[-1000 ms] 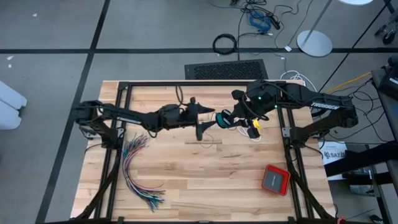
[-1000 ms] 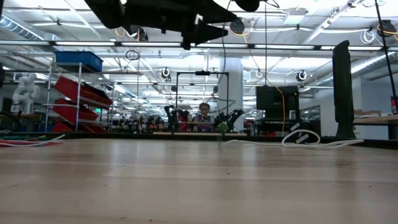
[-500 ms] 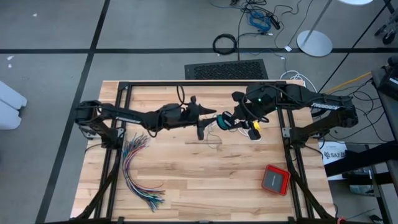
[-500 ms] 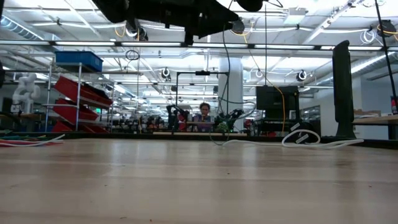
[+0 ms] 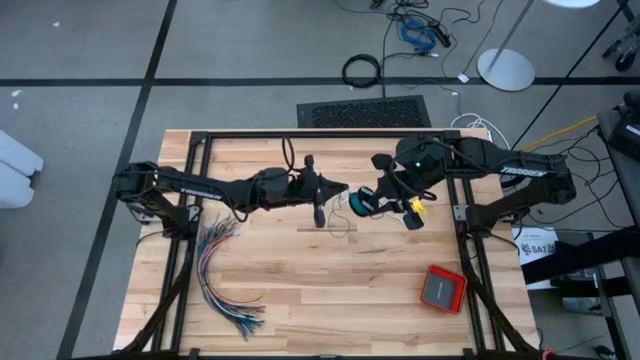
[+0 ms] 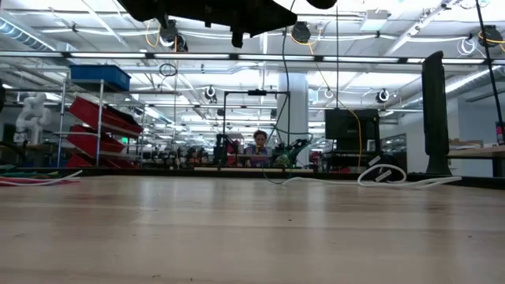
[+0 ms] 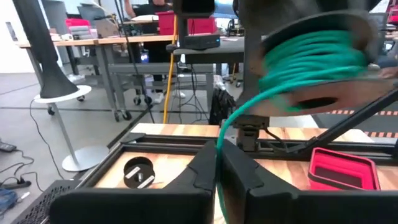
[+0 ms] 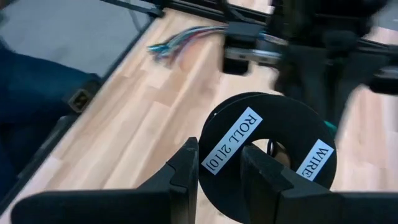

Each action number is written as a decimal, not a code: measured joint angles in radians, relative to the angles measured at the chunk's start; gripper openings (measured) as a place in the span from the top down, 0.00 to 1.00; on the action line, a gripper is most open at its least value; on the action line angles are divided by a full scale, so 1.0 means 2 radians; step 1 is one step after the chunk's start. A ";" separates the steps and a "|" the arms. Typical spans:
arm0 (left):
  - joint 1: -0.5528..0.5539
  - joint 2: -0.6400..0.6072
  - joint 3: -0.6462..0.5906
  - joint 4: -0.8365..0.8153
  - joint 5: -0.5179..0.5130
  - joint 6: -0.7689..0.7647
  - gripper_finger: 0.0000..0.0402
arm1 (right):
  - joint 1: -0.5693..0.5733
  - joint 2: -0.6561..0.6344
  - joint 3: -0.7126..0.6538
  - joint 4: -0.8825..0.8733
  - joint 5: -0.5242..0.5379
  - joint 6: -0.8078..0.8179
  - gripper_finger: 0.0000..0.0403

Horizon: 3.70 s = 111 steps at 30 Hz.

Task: Coil cords
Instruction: Uncoil the green wire from the spool

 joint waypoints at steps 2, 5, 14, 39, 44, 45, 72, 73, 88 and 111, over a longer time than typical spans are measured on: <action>0.001 0.000 0.000 -0.001 0.002 0.000 0.98 | 0.006 0.000 0.000 -0.003 0.001 0.001 0.81; 0.000 0.000 0.001 -0.002 0.003 0.000 0.98 | 0.010 0.000 0.000 -0.009 0.002 0.007 0.81; -0.029 -0.004 0.042 -0.023 -0.001 0.043 0.98 | 0.008 0.006 -0.025 -0.031 0.023 0.027 0.81; -0.025 0.060 0.068 -0.164 -0.080 0.036 0.99 | -0.003 -0.013 -0.052 0.048 -0.050 -0.005 0.81; 0.016 0.035 0.068 -0.162 -0.088 0.038 0.99 | 0.016 -0.012 -0.052 -0.023 -0.022 0.021 0.81; 0.021 0.027 0.068 -0.161 -0.089 0.038 0.99 | 0.018 -0.011 -0.052 -0.035 -0.004 0.027 0.81; -0.039 0.032 0.068 -0.318 -0.137 0.011 0.99 | -0.032 -0.061 -0.052 0.023 -0.044 -0.004 0.81; -0.031 0.037 0.068 -0.316 -0.144 0.011 0.99 | -0.029 -0.060 -0.052 0.004 -0.053 -0.002 0.81; 0.039 0.041 0.068 -0.304 -0.075 0.007 0.46 | 0.018 -0.057 -0.052 -0.096 -0.009 0.047 0.81; -0.014 0.164 0.068 0.123 0.096 -0.066 0.39 | 0.018 -0.057 -0.052 0.011 0.001 0.005 0.81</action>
